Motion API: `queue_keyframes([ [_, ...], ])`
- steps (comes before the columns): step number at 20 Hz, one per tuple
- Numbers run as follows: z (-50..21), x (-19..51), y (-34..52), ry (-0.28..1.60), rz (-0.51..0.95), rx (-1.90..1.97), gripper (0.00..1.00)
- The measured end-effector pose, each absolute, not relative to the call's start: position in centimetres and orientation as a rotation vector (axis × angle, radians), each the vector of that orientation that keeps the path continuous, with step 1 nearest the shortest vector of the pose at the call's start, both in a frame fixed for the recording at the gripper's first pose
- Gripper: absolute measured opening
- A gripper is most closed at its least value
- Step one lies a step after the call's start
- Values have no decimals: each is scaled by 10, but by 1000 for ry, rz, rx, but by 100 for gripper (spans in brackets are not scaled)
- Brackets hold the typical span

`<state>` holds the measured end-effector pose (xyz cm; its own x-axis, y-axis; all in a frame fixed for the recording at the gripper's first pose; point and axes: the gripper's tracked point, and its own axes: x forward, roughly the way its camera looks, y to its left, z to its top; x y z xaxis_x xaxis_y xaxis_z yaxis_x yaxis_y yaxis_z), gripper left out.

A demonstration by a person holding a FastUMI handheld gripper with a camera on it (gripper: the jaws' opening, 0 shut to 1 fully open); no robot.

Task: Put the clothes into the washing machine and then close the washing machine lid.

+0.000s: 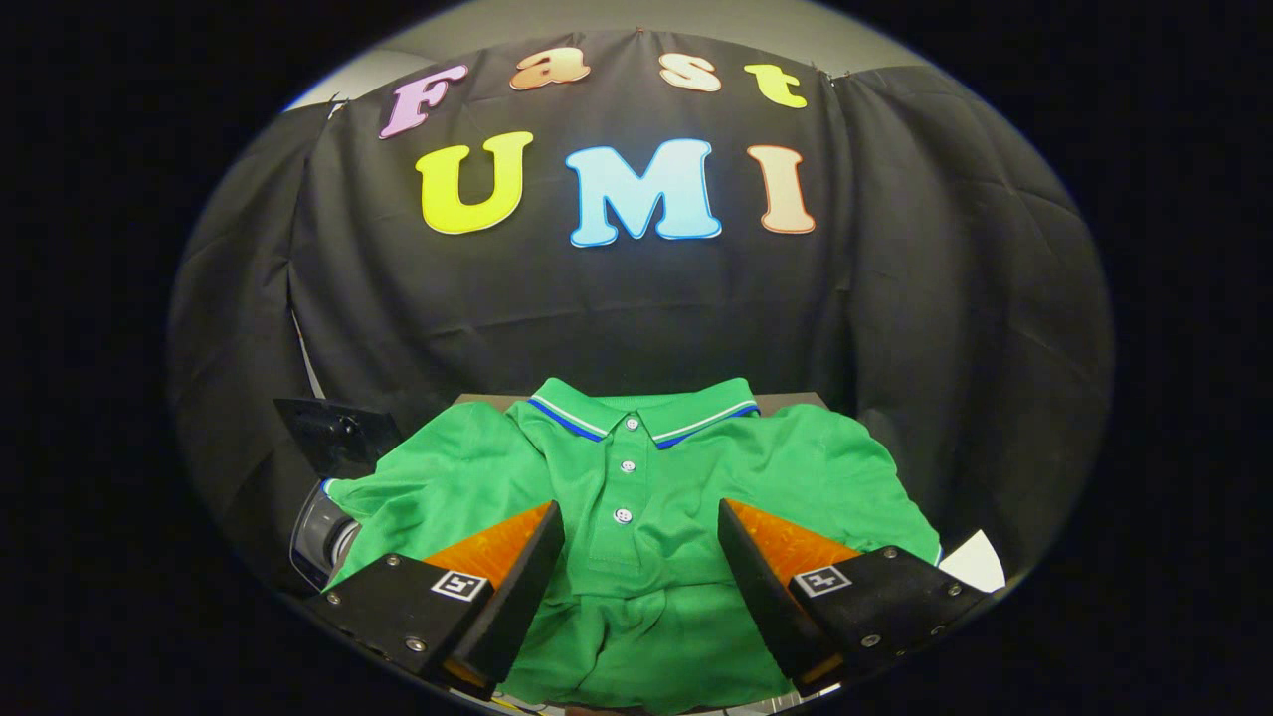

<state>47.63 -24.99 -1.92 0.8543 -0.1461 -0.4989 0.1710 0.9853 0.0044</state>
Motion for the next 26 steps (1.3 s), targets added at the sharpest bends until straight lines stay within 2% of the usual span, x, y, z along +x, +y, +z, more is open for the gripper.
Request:
queue_keyframes([
  [3, -46, 474, -250, 604, -163, 53, 96],
  [5, -41, 479, -249, 594, -163, 24, 96],
  [8, -42, 479, -255, 554, -184, 38, 89],
  [10, -41, 475, -262, 556, -227, 48, 57],
  [13, -42, 474, -259, 618, -213, 14, 10],
  [15, -40, 474, -258, 620, -239, -17, 3],
  [17, -38, 474, -256, 614, -259, -18, 1],
  [22, -23, 470, -251, 582, -293, 14, 1],
  [26, 13, 465, -240, 480, -330, 13, 1],
])
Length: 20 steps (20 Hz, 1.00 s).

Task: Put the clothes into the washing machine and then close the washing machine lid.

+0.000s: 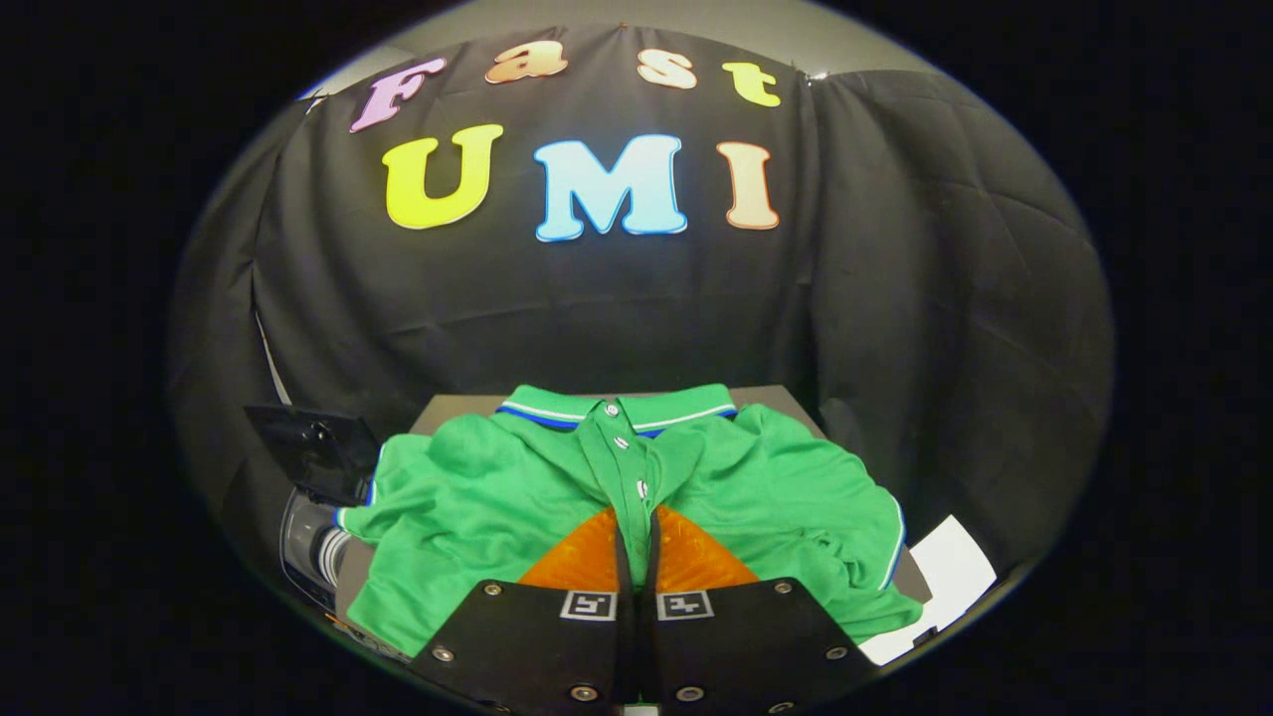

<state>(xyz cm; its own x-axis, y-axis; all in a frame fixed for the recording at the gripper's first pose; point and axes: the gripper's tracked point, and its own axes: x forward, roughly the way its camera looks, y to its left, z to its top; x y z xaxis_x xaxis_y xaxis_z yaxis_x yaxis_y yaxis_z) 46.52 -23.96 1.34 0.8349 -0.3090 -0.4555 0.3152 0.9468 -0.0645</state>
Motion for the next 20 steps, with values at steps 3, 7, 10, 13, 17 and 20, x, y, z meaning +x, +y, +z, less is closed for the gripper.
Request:
queue_keyframes([
  [3, 36, 469, -225, 429, -377, 19, 0],
  [7, 71, 469, -185, 348, -416, -17, 0],
  [10, 91, 468, -140, 304, -433, 12, 0],
  [13, 103, 468, -87, 256, -412, -13, 1],
  [17, 92, 471, -13, 268, -356, 0, 0],
  [20, 77, 470, 39, 277, -304, -8, 0],
])
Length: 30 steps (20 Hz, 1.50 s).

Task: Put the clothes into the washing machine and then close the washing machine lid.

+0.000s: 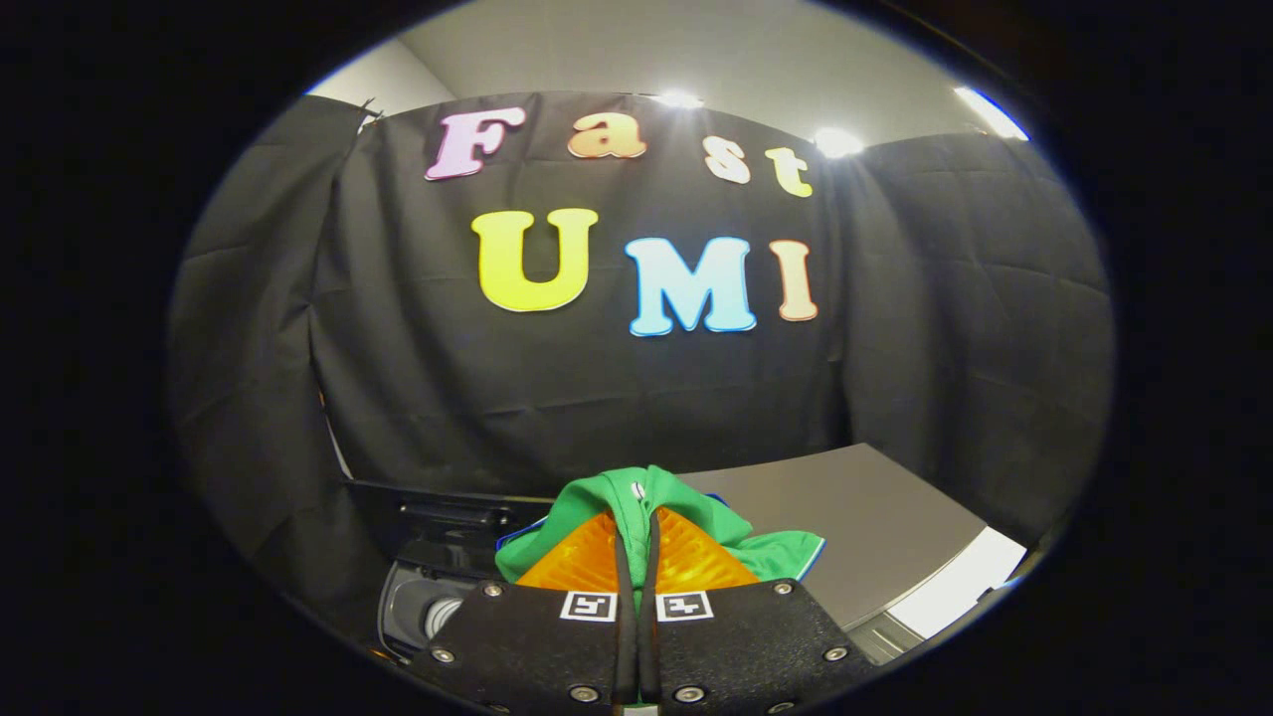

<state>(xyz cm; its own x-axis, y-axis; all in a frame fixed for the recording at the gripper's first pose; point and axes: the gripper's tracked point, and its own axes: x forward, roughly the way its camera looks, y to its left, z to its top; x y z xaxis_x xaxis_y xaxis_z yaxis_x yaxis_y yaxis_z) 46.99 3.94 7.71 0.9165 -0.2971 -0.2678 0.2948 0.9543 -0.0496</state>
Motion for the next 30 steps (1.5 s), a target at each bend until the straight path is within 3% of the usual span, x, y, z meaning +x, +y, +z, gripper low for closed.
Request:
queue_keyframes([
  [16, 52, 525, 196, 297, -172, 5, 0],
  [30, -42, 549, 212, 459, -164, 45, 0],
])
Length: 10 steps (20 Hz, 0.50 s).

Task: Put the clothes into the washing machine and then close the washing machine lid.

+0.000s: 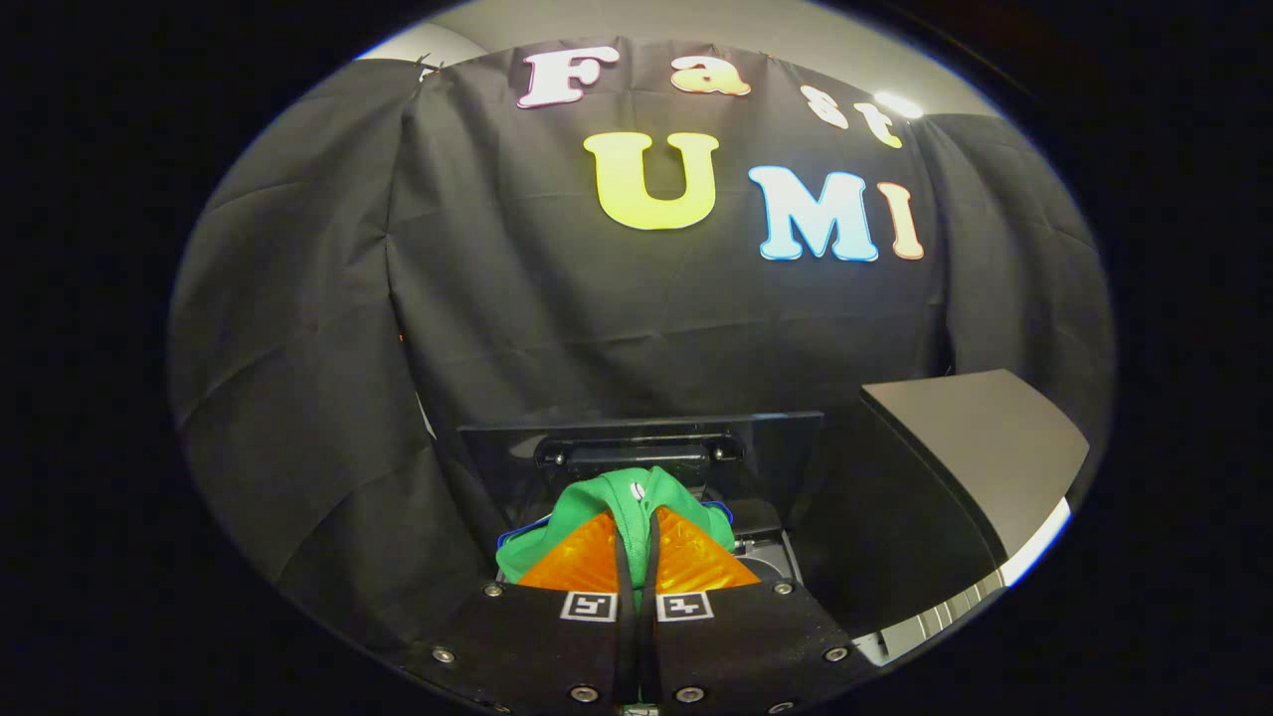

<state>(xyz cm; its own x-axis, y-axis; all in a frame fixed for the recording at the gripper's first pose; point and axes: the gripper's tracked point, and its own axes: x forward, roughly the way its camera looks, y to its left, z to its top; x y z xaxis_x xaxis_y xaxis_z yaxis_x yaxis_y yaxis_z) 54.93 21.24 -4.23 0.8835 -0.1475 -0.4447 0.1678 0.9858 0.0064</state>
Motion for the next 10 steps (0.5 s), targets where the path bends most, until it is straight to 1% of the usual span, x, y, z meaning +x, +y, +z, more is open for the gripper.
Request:
queue_keyframes([
  [7, -112, 555, 202, 587, -200, 83, 0],
  [10, -140, 557, 204, 648, -192, 102, 0],
])
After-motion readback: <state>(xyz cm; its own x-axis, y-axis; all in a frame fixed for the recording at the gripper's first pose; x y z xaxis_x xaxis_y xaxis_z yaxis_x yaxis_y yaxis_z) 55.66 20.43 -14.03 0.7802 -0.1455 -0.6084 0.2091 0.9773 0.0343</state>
